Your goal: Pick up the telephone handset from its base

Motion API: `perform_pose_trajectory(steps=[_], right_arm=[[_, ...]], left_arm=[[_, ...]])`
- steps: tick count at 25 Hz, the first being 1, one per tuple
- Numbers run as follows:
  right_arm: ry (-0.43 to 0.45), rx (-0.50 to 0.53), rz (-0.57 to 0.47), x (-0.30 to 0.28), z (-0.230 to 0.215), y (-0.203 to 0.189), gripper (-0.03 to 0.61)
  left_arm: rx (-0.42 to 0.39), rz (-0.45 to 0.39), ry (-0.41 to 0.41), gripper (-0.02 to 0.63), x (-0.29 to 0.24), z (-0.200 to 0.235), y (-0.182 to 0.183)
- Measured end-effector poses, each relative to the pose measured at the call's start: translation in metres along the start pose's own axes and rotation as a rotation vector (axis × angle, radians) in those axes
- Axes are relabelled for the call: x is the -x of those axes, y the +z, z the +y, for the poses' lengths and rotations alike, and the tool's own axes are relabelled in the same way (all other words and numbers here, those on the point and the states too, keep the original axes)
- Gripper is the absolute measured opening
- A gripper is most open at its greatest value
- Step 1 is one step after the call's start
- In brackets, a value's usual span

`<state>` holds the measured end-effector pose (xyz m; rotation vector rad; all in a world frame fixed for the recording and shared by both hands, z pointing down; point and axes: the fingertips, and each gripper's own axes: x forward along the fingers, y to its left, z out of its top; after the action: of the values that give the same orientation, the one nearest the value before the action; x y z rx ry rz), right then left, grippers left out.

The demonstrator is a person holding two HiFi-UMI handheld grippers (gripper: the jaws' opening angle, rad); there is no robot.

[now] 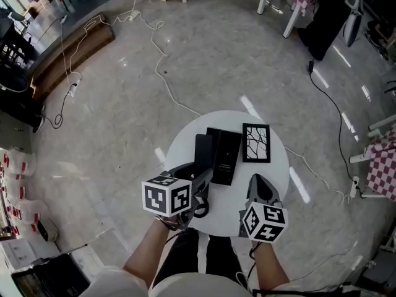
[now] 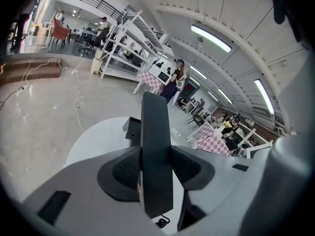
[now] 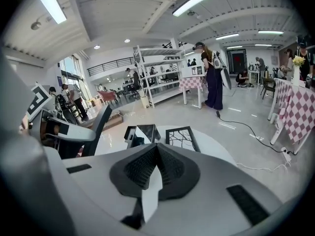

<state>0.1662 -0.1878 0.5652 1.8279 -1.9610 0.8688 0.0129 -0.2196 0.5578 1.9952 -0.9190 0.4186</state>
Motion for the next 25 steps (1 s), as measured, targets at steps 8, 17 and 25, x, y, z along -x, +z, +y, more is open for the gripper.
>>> perform_pose_trajectory(steps=[8, 17, 25], right_arm=[[0.001, 0.019, -0.051, 0.031, 0.020, 0.028, 0.023], [0.000, 0.055, -0.089, 0.054, 0.051, 0.044, 0.022], [-0.062, 0.033, -0.175, 0.080, 0.047, 0.066, 0.023]], left_arm=[[0.004, -0.074, -0.048, 0.204, 0.043, -0.028, 0.022], [-0.029, -0.113, -0.102, 0.203, 0.083, -0.047, 0.036], [-0.105, -0.141, -0.142, 0.204, 0.103, -0.066, 0.054]])
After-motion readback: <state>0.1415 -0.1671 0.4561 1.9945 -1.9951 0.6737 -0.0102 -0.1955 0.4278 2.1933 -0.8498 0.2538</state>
